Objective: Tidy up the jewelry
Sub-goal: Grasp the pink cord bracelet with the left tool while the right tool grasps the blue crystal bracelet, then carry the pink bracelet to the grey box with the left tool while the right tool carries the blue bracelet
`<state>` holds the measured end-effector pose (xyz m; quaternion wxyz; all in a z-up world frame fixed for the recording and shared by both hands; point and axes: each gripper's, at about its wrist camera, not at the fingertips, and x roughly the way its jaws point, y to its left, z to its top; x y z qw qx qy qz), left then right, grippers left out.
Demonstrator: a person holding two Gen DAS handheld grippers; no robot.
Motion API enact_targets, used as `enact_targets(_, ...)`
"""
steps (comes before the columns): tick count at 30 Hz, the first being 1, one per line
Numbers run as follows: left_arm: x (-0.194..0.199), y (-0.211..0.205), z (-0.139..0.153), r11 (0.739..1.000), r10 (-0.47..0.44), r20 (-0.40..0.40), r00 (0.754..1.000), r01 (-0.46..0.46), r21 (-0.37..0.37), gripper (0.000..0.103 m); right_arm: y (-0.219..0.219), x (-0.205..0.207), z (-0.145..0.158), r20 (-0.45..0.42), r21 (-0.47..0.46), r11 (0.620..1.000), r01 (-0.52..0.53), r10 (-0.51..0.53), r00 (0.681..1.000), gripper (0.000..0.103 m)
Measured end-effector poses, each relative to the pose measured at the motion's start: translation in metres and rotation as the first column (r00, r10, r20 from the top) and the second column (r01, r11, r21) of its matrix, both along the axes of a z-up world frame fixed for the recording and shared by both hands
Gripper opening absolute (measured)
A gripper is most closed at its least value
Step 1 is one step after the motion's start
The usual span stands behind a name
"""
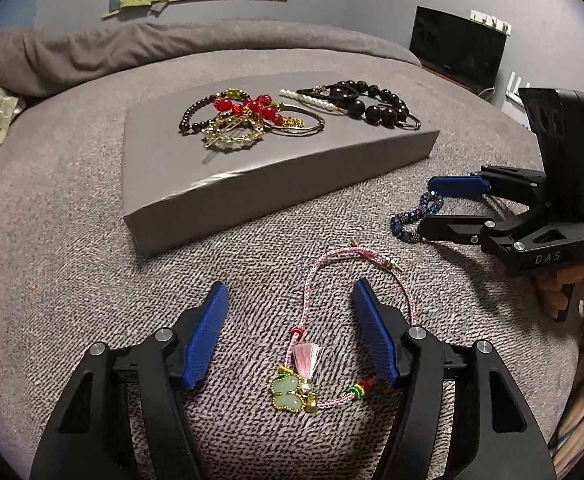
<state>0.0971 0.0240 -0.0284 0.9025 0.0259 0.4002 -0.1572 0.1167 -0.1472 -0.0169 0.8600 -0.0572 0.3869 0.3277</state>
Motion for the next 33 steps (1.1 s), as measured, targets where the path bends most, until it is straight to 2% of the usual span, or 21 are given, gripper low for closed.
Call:
enact_targets(1, 0.0, -0.001, -0.001, 1.0, 0.0, 0.001, 1.0, 0.0, 0.006, 0.065, 0.001, 0.0, 0.0, 0.002, -0.005, 1.0, -0.001, 0.001, 1.0, 0.072)
enact_targets(3, 0.0, -0.005, -0.001, 1.0, -0.004, 0.009, 1.0, 0.004, 0.026, 0.056, 0.002, 0.0, 0.0, 0.006, -0.01, 1.0, -0.003, 0.003, 1.0, 0.07)
enact_targets(5, -0.001, -0.008, -0.001, 0.999, -0.008, 0.013, 1.0, 0.007, 0.036, 0.047, 0.004, -0.001, 0.0, 0.009, -0.01, 1.0, -0.011, 0.011, 1.0, 0.062)
enact_targets(8, -0.001, -0.014, -0.001, 0.999, -0.027, 0.015, 1.0, 0.027, 0.043, 0.03, 0.003, -0.002, 0.0, 0.01, -0.008, 1.0, -0.015, 0.015, 1.0, 0.044)
enact_targets(9, -0.001, -0.016, -0.002, 0.998, -0.034, 0.015, 0.999, 0.033, 0.045, 0.024, 0.004, -0.001, -0.001, 0.008, -0.005, 1.0, -0.02, 0.02, 1.0, 0.032)
enact_targets(13, -0.004, -0.022, -0.001, 0.997, -0.052, 0.023, 0.998, 0.05, 0.05, 0.011, 0.009, -0.004, 0.0, 0.012, -0.004, 0.999, -0.051, 0.051, 0.999, 0.016)
enact_targets(14, -0.004, -0.022, 0.0, 0.997, -0.051, 0.028, 0.998, 0.049, 0.052, 0.007, 0.01, -0.006, 0.0, 0.016, -0.004, 0.998, -0.057, 0.057, 0.998, 0.007)
enact_targets(23, -0.016, -0.025, 0.026, 0.998, -0.065, 0.112, 0.992, 0.063, 0.025, 0.005, 0.009, -0.01, 0.006, 0.048, 0.002, 0.998, -0.061, 0.061, 0.997, 0.007)
enact_targets(33, -0.024, -0.028, 0.042, 0.997, -0.077, 0.152, 0.985, 0.077, 0.003, 0.005, 0.013, -0.017, 0.019, 0.081, 0.024, 0.997, -0.075, 0.073, 0.994, 0.007)
